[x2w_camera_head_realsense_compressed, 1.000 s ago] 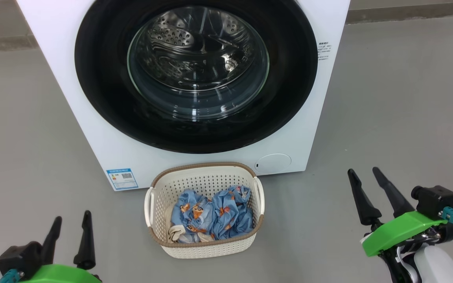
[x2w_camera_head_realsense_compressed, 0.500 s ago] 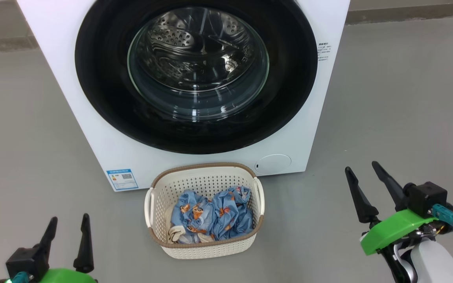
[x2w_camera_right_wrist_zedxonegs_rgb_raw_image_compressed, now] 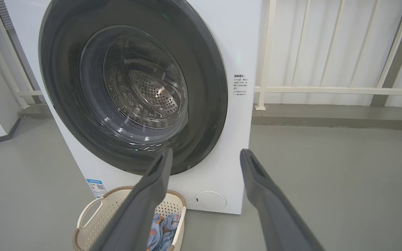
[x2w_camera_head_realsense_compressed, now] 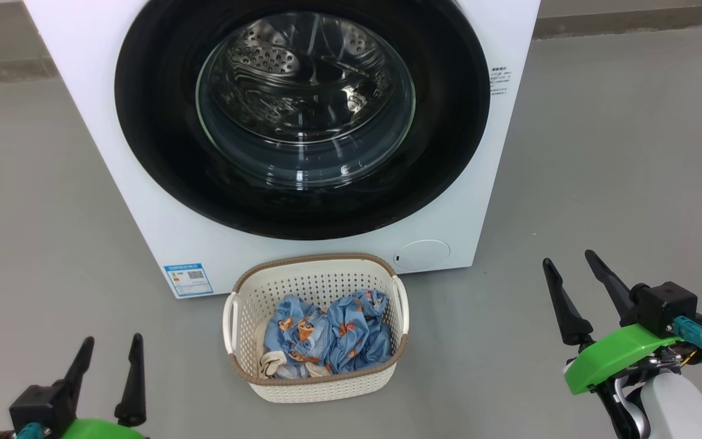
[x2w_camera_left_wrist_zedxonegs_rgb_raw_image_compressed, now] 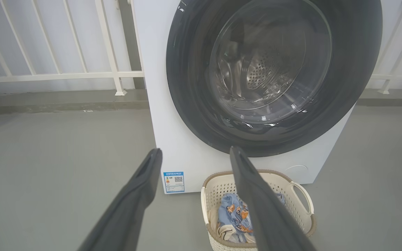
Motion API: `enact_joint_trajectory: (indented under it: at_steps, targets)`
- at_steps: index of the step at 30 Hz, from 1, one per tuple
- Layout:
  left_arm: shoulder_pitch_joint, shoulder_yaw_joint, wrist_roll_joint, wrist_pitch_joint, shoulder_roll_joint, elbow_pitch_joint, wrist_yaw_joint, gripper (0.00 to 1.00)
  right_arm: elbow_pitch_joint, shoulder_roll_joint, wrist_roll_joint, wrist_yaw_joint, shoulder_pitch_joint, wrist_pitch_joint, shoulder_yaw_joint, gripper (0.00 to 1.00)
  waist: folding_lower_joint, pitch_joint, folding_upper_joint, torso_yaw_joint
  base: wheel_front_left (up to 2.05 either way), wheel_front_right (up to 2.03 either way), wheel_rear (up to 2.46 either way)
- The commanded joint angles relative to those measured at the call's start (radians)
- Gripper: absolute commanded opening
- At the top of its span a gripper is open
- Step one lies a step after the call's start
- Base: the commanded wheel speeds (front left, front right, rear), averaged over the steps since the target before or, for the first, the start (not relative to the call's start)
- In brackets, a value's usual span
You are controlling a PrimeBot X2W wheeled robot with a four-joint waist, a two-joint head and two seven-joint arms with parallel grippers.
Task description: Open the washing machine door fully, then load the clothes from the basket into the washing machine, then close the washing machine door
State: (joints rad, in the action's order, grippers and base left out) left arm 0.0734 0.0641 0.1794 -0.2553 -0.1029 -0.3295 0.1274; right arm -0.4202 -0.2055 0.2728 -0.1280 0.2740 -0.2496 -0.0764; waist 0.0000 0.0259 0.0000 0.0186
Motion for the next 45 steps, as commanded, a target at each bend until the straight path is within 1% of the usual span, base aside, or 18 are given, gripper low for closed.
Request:
enact_joint_trajectory:
  at_steps: [1, 13, 28, 45]
  targets:
    - [0.052, 0.037, -0.013, -0.006, -0.018, 0.016, -0.006, 1.00, 0.020, 0.000, -0.012, -0.003, 0.035, -0.012, -0.015, 1.00, 0.0000, 0.000, 0.0000, 0.000, 0.00, 0.00, 0.00]
    - [0.056, 0.063, 0.001, -0.006, 0.000, 0.005, -0.006, 1.00, 0.017, 0.007, -0.023, -0.003, 0.039, -0.012, -0.003, 1.00, 0.0000, 0.004, 0.0000, -0.005, 0.00, 0.00, 0.00]
    - [0.061, 0.058, 0.015, -0.006, -0.008, -0.003, 0.001, 1.00, 0.021, 0.004, -0.029, -0.003, 0.039, -0.012, -0.002, 1.00, 0.0000, 0.004, 0.0000, -0.006, 0.00, 0.00, 0.00]
    - [0.060, 0.055, 0.006, -0.006, -0.011, -0.004, 0.002, 1.00, 0.021, 0.001, -0.031, -0.003, 0.038, -0.012, 0.003, 1.00, 0.0000, -0.001, 0.0000, -0.013, 0.06, 0.06, -0.12]
